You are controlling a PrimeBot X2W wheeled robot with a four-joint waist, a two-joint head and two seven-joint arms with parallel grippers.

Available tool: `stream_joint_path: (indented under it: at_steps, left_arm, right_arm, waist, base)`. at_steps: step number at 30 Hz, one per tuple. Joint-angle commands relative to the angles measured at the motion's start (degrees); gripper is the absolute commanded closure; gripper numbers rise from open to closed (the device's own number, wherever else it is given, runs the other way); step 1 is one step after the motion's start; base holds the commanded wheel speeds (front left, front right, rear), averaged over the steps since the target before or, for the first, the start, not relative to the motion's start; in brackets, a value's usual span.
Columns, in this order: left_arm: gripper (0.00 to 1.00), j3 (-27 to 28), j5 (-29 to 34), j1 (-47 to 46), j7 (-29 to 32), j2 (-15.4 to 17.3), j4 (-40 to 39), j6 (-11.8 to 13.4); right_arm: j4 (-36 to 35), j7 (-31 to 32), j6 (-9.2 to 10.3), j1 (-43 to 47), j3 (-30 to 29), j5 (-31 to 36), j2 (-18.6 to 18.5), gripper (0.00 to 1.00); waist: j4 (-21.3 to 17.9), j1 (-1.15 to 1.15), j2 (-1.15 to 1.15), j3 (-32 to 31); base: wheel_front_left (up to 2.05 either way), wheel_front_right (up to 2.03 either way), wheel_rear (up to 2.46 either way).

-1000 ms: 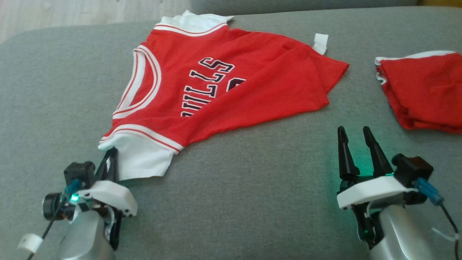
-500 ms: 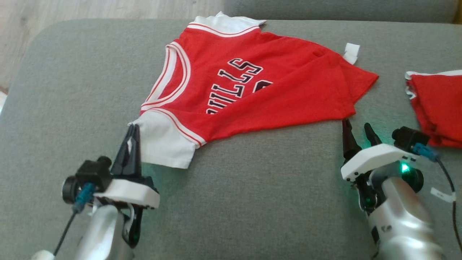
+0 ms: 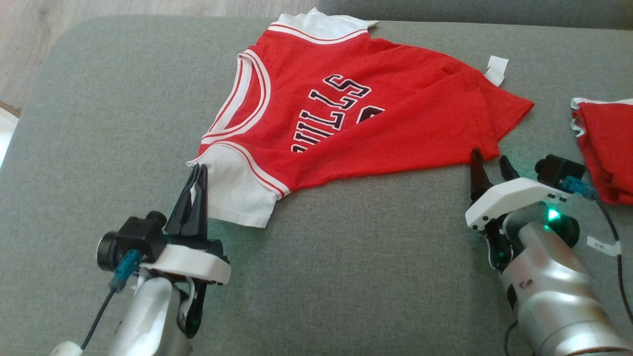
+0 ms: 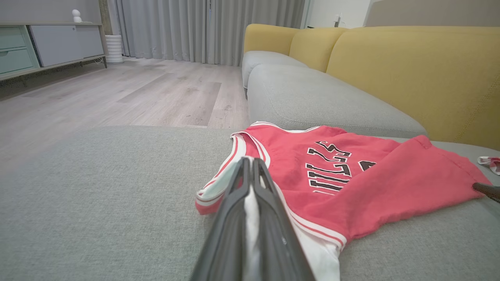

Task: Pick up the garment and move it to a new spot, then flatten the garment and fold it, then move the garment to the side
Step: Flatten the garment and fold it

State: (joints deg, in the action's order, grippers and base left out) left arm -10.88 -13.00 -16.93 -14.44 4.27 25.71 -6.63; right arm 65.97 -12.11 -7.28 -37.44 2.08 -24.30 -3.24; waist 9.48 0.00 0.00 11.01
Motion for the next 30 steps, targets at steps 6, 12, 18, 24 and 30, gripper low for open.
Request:
stream_joint_path:
  at_steps: [6, 12, 18, 24, 30]
  left_arm:
    - [1.0, 2.21, 0.71, -0.67, -0.55, 1.01, -1.29, -0.08]
    - [1.0, 3.36, 0.28, -0.16, -0.55, 1.07, -1.58, 0.29]
    - [1.0, 5.71, -2.27, 0.7, -0.55, 0.7, -3.38, 0.17]
    - [1.0, 7.93, -5.85, 1.16, -0.55, 0.36, -7.34, -0.26]
    - [1.0, 8.71, -10.55, -0.46, -0.11, 0.46, -10.78, -0.59]
  right_arm:
    - [2.09, -1.8, -0.21, -1.94, 4.34, -0.81, 0.36, 1.0]
    - [0.05, -2.69, -0.21, -0.81, 6.12, -0.51, 0.36, 1.0]
    - [-8.15, -2.86, -0.21, 2.41, 6.66, -0.18, 0.31, 1.0]
    - [-20.69, -2.87, -0.21, 6.83, 7.76, -2.9, -0.74, 1.0]
    - [-33.11, -2.78, -0.21, 8.24, 9.53, -5.69, -4.44, 1.0]
  waist:
    - [-0.75, 0.0, 0.0, -0.33]
    - [-2.28, 0.0, 0.0, -1.66]
    - [-4.25, 0.0, 0.0, -3.69]
    - [-6.32, 0.0, 0.0, -5.78]
    - [-7.95, 0.0, 0.0, -7.78]
  base:
    - [0.0, 0.0, 0.0]
    - [0.0, 0.0, 0.0]
    - [0.0, 0.0, 0.0]
    - [0.0, 0.0, 0.0]
    - [0.0, 0.0, 0.0]
